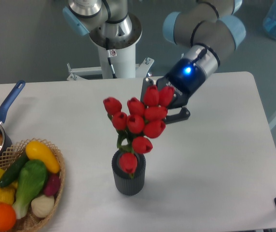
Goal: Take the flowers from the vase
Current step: 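Lift the gripped tulips up out of the grey vase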
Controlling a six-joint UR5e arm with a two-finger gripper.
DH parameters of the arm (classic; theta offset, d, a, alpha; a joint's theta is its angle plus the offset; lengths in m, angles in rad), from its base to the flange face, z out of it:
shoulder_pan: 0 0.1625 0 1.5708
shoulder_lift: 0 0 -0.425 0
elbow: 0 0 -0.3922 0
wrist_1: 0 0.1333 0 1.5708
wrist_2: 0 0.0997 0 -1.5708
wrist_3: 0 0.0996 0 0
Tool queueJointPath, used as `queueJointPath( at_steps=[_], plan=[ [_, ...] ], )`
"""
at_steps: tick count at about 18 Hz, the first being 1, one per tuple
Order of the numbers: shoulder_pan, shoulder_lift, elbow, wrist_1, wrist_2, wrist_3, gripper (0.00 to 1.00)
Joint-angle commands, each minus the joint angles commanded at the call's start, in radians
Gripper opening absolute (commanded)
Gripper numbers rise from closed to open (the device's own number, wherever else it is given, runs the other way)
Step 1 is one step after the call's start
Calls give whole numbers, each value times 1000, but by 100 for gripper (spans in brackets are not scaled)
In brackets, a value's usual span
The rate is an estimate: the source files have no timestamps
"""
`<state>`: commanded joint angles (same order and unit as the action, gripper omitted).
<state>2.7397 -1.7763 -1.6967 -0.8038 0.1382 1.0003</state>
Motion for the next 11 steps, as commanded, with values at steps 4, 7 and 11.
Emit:
queueJointPath(
  at_steps=[4,7,11],
  plan=[
    [28,0,37,-2,-65,-37,0],
    [70,-3,66,-2,-83,-52,0],
    [164,-35,75,0,-82,-40,0]
  ],
)
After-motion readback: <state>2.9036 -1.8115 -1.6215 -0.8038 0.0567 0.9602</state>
